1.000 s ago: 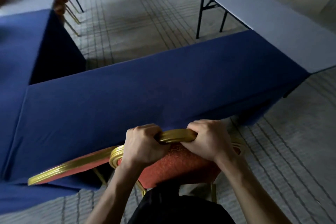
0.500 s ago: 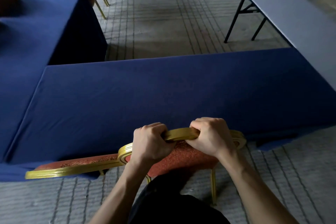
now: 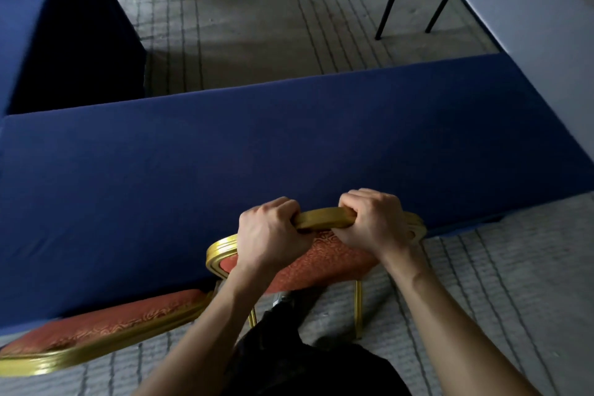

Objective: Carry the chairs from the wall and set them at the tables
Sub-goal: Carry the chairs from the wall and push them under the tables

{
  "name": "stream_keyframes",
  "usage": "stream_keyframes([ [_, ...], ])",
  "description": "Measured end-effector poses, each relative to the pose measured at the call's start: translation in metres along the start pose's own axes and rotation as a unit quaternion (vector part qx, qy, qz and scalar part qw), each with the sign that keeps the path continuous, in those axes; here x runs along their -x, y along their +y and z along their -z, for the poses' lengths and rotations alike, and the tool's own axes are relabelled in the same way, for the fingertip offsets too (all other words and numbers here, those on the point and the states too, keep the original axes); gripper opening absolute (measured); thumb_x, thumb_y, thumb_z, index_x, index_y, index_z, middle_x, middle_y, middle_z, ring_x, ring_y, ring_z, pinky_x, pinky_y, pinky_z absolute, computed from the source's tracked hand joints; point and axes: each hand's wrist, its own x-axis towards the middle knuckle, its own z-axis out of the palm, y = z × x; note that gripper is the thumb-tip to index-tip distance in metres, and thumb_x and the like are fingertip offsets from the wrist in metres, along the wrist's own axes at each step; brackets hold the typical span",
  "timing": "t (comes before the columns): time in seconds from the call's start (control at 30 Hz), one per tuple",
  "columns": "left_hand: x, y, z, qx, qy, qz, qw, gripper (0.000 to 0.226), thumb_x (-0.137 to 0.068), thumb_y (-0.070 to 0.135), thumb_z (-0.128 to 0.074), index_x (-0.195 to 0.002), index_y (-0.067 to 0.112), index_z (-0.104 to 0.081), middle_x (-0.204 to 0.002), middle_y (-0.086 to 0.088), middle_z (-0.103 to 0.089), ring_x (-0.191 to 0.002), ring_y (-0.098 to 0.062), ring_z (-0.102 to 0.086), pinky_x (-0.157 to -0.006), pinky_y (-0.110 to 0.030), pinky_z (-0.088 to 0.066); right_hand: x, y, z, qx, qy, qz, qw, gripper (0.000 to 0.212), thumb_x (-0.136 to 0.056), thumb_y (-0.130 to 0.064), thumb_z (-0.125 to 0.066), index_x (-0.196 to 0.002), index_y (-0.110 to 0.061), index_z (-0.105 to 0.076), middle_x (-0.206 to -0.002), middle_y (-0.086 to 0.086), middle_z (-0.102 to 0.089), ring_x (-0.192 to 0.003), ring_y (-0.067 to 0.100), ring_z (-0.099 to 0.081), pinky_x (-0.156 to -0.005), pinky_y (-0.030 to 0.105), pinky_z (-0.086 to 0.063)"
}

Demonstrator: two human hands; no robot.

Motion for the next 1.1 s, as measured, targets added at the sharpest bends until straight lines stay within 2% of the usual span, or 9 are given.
stream_keyframes([
  [0.1, 0.004, 0.001, -0.001, 0.001, 0.013, -0.002, 1.0, 0.032, -0.068, 0.038, -0.071, -0.058, 0.02, -0.046, -0.057, 0.009, -0.042, -0.045, -0.013, -0.037, -0.046, -0.025, -0.03, 0.006, 0.001, -0.002, 0.001, 0.004, 0.0, 1.0, 0.038, -0.079, -0.044, -0.069, -0.058, -0.02, -0.048, -0.054, -0.006, -0.046, -0.052, 0.014, -0.043, -0.047, 0.031, -0.028],
  [0.23, 0.015, 0.005, -0.002, -0.015, 0.029, 0.007, 0.999, 0.035, -0.069, 0.04, -0.071, -0.058, 0.022, -0.044, -0.056, 0.009, -0.041, -0.046, -0.013, -0.035, -0.047, -0.025, -0.028, 0.012, 0.001, 0.001, -0.015, -0.022, 0.011, 1.0, 0.039, -0.077, -0.043, -0.074, -0.06, -0.022, -0.046, -0.056, -0.007, -0.047, -0.055, 0.014, -0.045, -0.048, 0.032, -0.029],
  [0.4, 0.019, 0.012, 0.003, -0.044, 0.04, 0.038, 0.998, 0.044, -0.067, 0.053, -0.074, -0.058, 0.022, -0.043, -0.059, 0.011, -0.039, -0.05, -0.013, -0.038, -0.054, -0.027, -0.024, 0.01, 0.001, 0.008, -0.034, -0.055, 0.038, 0.997, 0.037, -0.081, -0.049, -0.066, -0.063, -0.023, -0.046, -0.057, -0.008, -0.048, -0.053, 0.016, -0.047, -0.051, 0.029, -0.027],
  [0.53, 0.02, 0.024, 0.007, -0.057, 0.025, 0.083, 0.995, 0.046, -0.065, 0.068, -0.049, -0.062, 0.022, -0.047, -0.059, 0.011, -0.043, -0.055, -0.017, -0.044, -0.059, -0.031, -0.028, 0.012, 0.002, 0.008, -0.039, -0.063, 0.044, 0.996, 0.041, -0.085, -0.052, -0.064, -0.063, -0.024, -0.044, -0.054, -0.008, -0.047, -0.048, 0.018, -0.044, -0.051, 0.029, -0.027],
  [0.63, 0.036, 0.03, 0.005, -0.056, 0.023, 0.086, 0.994, 0.047, -0.063, 0.071, -0.044, -0.071, 0.025, -0.054, -0.064, 0.013, -0.051, -0.06, -0.016, -0.05, -0.064, -0.031, -0.033, 0.028, 0.001, 0.01, -0.043, -0.056, 0.054, 0.996, 0.036, -0.085, -0.053, -0.064, -0.067, -0.024, -0.051, -0.054, -0.01, -0.049, -0.049, 0.018, -0.049, -0.052, 0.028, -0.032],
  [0.77, 0.077, 0.035, -0.002, -0.074, 0.009, 0.085, 0.994, 0.053, -0.066, 0.073, -0.049, -0.077, 0.024, -0.065, -0.071, 0.012, -0.059, -0.063, -0.014, -0.05, -0.067, -0.031, -0.033, 0.069, -0.004, 0.017, -0.059, -0.065, 0.067, 0.994, 0.032, -0.084, -0.055, -0.064, -0.073, -0.026, -0.055, -0.056, -0.01, -0.056, -0.049, 0.016, -0.052, -0.052, 0.026, -0.031],
  [0.9, 0.124, 0.044, -0.003, -0.07, -0.02, 0.107, 0.992, 0.034, -0.076, 0.057, -0.075, -0.079, 0.025, -0.067, -0.069, 0.012, -0.056, -0.066, -0.019, -0.051, -0.069, -0.033, -0.035, 0.114, -0.013, 0.022, -0.075, -0.082, 0.084, 0.99, 0.028, -0.086, -0.055, -0.063, -0.085, -0.028, -0.066, -0.061, -0.011, -0.064, -0.051, 0.012, -0.057, -0.051, 0.026, -0.045],
  [0.97, 0.15, 0.051, -0.003, -0.078, -0.054, 0.112, 0.989, 0.028, -0.079, 0.054, -0.075, -0.08, 0.027, -0.067, -0.069, 0.012, -0.057, -0.068, -0.022, -0.057, -0.069, -0.033, -0.036, 0.141, -0.018, 0.024, -0.08, -0.108, 0.081, 0.988, 0.029, -0.087, -0.057, -0.062, -0.09, -0.029, -0.069, -0.065, -0.01, -0.067, -0.055, 0.014, -0.063, -0.055, 0.029, -0.053],
  [1.1, 0.2, 0.059, -0.009, -0.098, -0.081, 0.107, 0.986, 0.023, -0.081, 0.05, -0.072, -0.087, 0.028, -0.074, -0.075, 0.005, -0.071, -0.073, -0.028, -0.067, -0.067, -0.032, -0.038, 0.193, -0.026, 0.022, -0.067, -0.127, 0.066, 0.987, 0.031, -0.083, -0.059, -0.064, -0.088, -0.03, -0.072, -0.067, -0.009, -0.07, -0.059, 0.017, -0.067, -0.058, 0.032, -0.054],
])
